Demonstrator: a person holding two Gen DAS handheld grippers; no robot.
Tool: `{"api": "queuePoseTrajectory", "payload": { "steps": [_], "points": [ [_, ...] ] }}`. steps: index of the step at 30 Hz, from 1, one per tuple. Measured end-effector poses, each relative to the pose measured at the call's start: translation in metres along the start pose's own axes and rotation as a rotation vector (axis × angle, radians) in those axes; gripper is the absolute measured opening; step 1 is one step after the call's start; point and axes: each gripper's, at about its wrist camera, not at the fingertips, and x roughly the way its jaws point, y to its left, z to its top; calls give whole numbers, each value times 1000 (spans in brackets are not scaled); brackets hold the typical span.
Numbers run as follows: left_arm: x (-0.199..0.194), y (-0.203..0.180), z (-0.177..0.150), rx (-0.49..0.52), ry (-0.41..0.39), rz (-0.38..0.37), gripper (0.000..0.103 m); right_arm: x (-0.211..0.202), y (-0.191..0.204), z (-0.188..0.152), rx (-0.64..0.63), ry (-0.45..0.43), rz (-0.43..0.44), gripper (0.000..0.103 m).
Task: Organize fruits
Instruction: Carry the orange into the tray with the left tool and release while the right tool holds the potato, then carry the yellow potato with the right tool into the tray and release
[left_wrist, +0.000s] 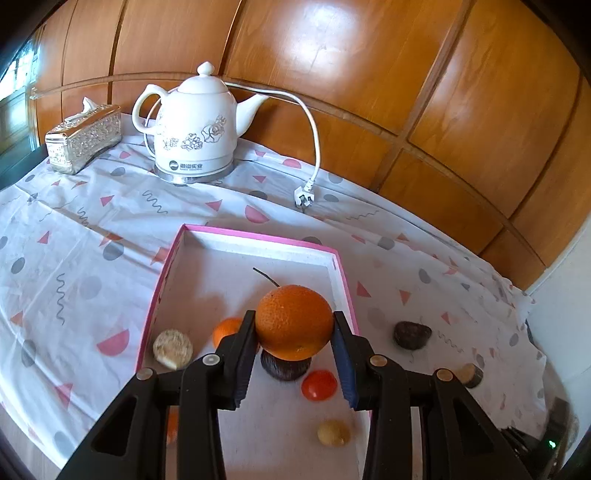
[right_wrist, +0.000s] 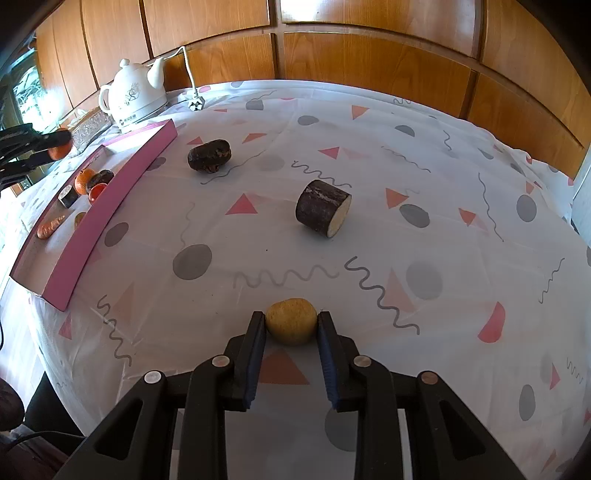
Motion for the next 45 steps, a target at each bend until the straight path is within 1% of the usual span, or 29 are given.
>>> {"api": "queuePoseTrajectory", "payload": {
  "steps": [6, 10, 13, 15, 18, 24, 26, 27, 28, 30, 33, 40, 45],
  "points": [
    [11, -8, 6, 24, 3, 12, 39, 0, 0, 0, -2, 0, -2, 28],
    [23, -15, 10, 56, 9, 79, 40, 1, 0, 0, -1, -3, -6, 28],
    [30, -15, 12, 48, 15, 109, 40, 1, 0, 0, -2, -3, -6, 28],
    [31, -16, 11, 41, 14, 143, 42, 1, 0, 0, -2, -3, -7, 28],
    [25, -15, 5, 22, -2, 155, 46, 1, 0, 0, 2, -6, -5, 28],
    [-1, -16, -11, 1, -55, 188, 48, 0, 1, -1, 12, -15, -17, 28],
    [-9, -16, -16, -4, -67, 192, 55, -1, 1, -2, 18, -17, -21, 28],
    [-15, -17, -21, -5, -78, 196, 60, -1, 1, -2, 21, -19, -23, 28],
    [-19, -18, -24, -1, -85, 200, 62, -1, 1, -2, 26, -20, -26, 28],
    [-29, -19, -31, 12, -96, 203, 63, -2, 2, -3, 31, -23, -35, 28],
    [-37, -19, -40, 18, -95, 206, 71, -2, 4, -3, 43, -25, -51, 28],
    [-47, -19, -61, 28, -77, 194, 72, -5, 5, -5, 80, -31, -86, 28],
    [-50, -14, -73, 19, -69, 216, 73, -6, 2, -6, 108, -29, -95, 28]
  ]
}}
